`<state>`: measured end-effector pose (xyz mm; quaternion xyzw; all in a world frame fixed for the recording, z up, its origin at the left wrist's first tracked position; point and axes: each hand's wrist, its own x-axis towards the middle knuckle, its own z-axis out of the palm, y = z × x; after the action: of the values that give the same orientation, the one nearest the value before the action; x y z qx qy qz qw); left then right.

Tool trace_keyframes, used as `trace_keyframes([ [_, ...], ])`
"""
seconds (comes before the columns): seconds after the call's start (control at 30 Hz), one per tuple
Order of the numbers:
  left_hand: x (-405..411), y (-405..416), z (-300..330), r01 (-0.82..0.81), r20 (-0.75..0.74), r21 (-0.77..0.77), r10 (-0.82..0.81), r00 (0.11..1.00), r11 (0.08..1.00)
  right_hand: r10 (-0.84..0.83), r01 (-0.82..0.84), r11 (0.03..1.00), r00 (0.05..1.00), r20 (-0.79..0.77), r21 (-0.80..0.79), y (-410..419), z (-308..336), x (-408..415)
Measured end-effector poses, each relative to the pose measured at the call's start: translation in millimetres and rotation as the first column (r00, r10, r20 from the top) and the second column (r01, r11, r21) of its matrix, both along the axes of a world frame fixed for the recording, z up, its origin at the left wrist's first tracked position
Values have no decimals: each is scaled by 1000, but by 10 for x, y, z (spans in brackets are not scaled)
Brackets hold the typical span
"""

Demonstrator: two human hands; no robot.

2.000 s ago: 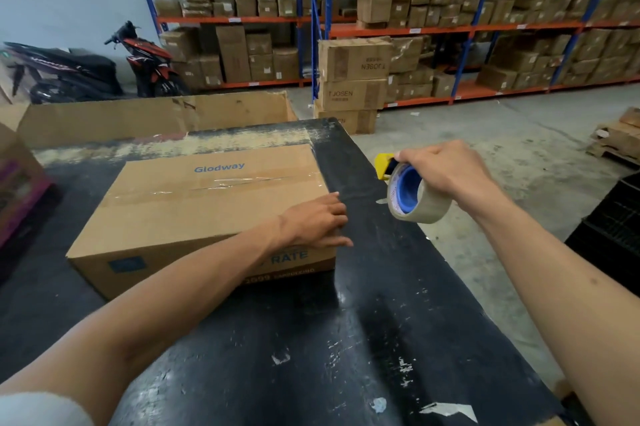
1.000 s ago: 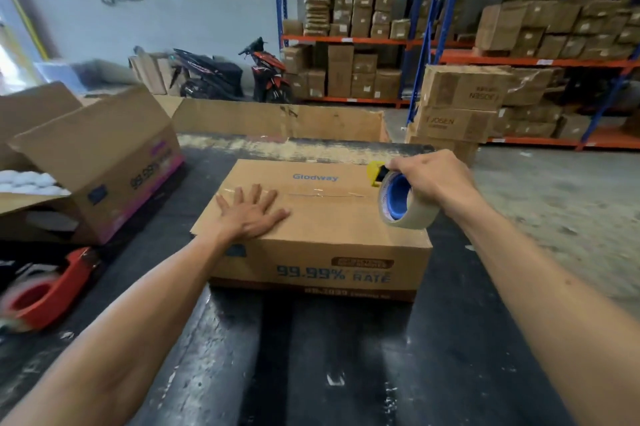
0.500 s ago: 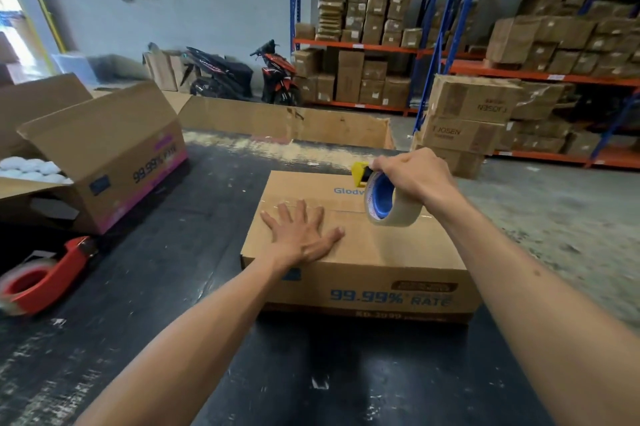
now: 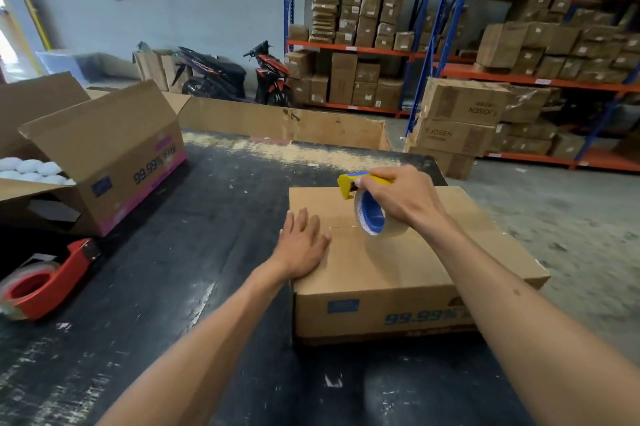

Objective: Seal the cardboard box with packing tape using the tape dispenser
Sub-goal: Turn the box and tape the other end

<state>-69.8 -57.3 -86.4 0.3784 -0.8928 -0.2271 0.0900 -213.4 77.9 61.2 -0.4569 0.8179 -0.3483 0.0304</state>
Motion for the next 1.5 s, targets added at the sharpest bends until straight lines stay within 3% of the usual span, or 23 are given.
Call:
trace_keyframes([
  [0.1,29,209,-21,-13,-78,16,14,997,1000,17,-18,999,1000,-19,-36,-102,-73,146],
  [0.2,170,79,77,-48,-328,-14,41,944,999,58,-58,998,992,-108,1,-156,-132,230],
  [0.27,287,-148,167,-61,-474,98,101,875,993,69,-64,997,988,-137,40,-131,-153,261],
  [0.37,374,-461,255,-114,-544,246,234,806,963,49,-30,994,983,-178,109,-114,-172,312],
  [0.43,317,-593,312,-83,-579,461,370,726,883,37,-6,991,971,-236,134,-160,-192,359],
  [0.5,223,-659,420,42,-533,706,492,689,706,45,1,989,949,-312,145,-217,-232,420],
  [0.57,181,-706,537,143,-478,799,472,740,585,55,-7,991,929,-366,132,-241,-286,478],
  [0.73,154,-732,710,259,-402,873,310,862,413,78,-43,995,896,-438,90,-203,-385,537],
  [0.97,94,-764,670,232,-323,939,418,849,253,76,-46,996,901,-427,80,-162,-384,521],
  [1.07,55,-748,658,231,-351,926,454,819,298,72,-47,996,912,-403,72,-155,-369,547],
  [1.27,-94,-743,664,78,-430,799,475,768,596,21,12,995,948,-319,101,-233,-364,709],
  [1.5,67,-1222,622,-72,-390,696,460,797,714,-19,28,999,964,-266,30,-230,-344,831],
])
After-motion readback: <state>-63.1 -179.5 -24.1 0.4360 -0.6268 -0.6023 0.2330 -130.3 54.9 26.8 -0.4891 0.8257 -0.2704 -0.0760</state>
